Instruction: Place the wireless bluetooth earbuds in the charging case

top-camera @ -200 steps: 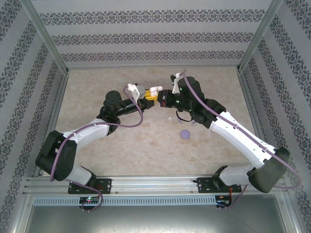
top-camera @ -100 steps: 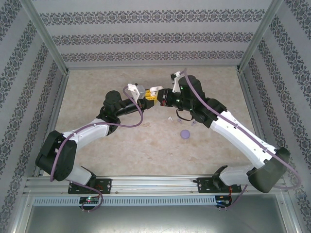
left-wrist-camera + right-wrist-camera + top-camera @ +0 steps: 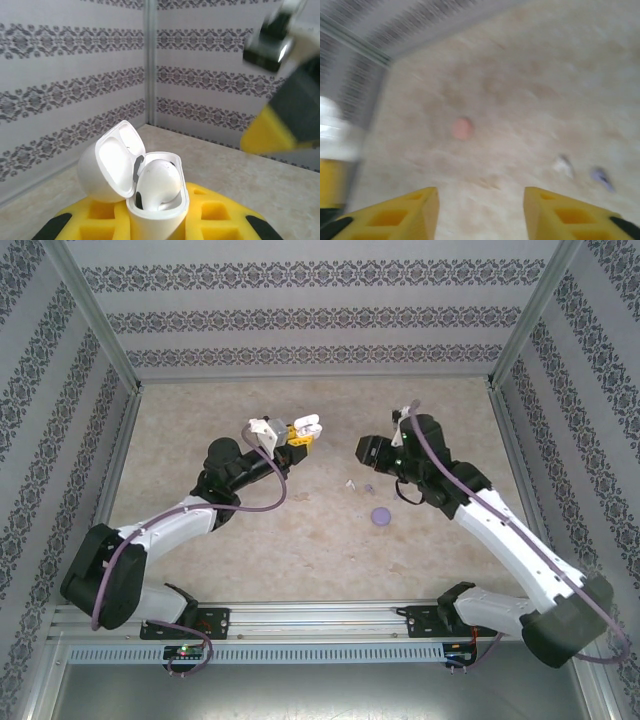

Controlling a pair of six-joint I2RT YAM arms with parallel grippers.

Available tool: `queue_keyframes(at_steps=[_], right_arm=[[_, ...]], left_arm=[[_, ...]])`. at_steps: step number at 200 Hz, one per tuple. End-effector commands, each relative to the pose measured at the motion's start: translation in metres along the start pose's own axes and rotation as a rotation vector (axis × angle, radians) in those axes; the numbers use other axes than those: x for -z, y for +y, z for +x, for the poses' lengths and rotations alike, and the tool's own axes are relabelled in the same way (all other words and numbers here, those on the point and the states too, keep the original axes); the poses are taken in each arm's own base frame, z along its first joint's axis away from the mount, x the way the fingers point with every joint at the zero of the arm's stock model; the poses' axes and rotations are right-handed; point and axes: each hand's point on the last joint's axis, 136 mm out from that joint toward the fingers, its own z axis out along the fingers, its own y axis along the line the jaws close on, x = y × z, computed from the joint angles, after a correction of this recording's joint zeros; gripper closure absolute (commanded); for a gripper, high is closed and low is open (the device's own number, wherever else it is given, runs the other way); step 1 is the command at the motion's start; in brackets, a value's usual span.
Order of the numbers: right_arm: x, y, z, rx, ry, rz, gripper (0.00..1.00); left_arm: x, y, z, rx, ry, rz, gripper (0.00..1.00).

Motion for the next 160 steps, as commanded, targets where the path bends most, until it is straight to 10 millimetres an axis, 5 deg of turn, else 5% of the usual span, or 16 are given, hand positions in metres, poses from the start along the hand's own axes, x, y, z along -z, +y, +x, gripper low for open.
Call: queue_keyframes(at_steps=[1, 65, 160], right_arm=[[-0.030, -0.035, 0.026, 0.053, 0.106, 0.118, 0.44], [-0.105, -0.061, 0.070, 0.452, 0.527, 0.190, 0.31], [-0.159, -0.097, 0.088, 0.588, 0.731, 0.290, 0.39]], left_arm=[[0.009, 0.005, -0.030, -0.051, -0.091, -0.065, 1.00], [0.018, 0.005, -0.032, -0.050, -0.090, -0.069, 1.00], [0.015, 0.004, -0.039, -0.063, -0.093, -0.051, 1.00]])
